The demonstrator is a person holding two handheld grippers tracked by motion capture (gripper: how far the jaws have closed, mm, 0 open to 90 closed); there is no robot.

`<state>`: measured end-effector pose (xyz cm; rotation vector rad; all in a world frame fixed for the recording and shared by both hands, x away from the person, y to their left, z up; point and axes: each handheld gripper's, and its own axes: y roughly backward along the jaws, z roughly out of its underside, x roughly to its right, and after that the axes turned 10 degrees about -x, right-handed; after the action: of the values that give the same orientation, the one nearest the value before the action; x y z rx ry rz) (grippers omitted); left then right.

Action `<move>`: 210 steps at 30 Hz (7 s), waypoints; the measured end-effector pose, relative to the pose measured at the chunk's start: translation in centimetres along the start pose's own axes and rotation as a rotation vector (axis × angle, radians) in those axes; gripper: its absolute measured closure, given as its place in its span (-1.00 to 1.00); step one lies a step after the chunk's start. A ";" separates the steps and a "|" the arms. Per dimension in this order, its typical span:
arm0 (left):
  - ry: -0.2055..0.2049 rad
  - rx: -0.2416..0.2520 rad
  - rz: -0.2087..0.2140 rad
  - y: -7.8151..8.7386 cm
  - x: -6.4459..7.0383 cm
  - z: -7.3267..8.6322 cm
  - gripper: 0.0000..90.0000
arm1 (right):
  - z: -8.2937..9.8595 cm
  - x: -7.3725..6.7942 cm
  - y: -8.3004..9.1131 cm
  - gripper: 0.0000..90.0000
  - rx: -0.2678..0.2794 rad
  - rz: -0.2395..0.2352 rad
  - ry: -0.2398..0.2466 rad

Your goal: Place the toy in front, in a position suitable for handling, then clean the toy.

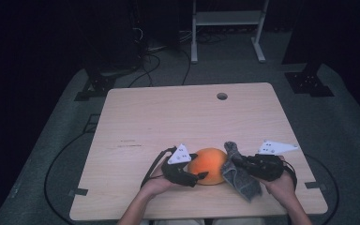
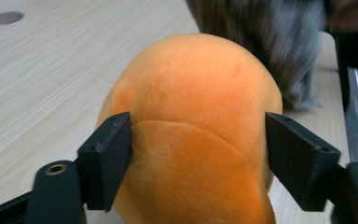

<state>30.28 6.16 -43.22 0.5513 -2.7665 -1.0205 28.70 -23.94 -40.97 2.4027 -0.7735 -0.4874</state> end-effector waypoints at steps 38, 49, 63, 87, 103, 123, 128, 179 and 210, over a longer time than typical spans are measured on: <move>-0.170 -0.057 0.009 0.2 1.3 -0.4 -0.45 | -1.6 -4.0 -1.2 0.74 -0.101 0.013 0.201; -0.177 -0.108 -0.002 0.4 1.3 -0.2 -0.48 | -1.9 -4.8 -1.7 0.73 -0.110 0.031 0.232; -0.063 -0.088 0.044 0.3 0.3 -0.1 -0.53 | 0.0 -2.4 -1.1 0.72 -0.089 0.006 0.129; -0.013 -0.033 0.100 1.0 -1.2 0.4 -0.68 | 0.4 -1.9 -1.5 0.73 -0.094 0.027 0.107; -0.004 -0.080 0.061 -0.3 -0.6 0.6 -0.73 | 1.9 -0.2 -1.8 0.71 -0.136 0.021 0.047; -0.051 -0.079 0.026 -0.1 0.0 0.5 -0.73 | 1.8 0.1 -2.2 0.71 -0.128 -0.005 0.045; -0.061 -0.095 0.019 -0.3 0.0 0.4 -0.73 | 1.3 -0.2 -1.9 0.72 -0.131 0.004 0.056; -0.211 0.004 -0.119 1.2 1.9 -1.1 -0.26 | -3.1 -3.2 1.9 0.74 0.013 -0.014 0.128; -0.236 0.016 -0.022 0.0 3.3 -0.9 -0.40 | -3.1 -5.2 0.2 0.75 -0.105 0.015 0.249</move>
<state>27.45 4.33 -42.53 0.4928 -2.9806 -1.1369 26.12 -19.62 -37.56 2.3019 -0.6385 -0.2106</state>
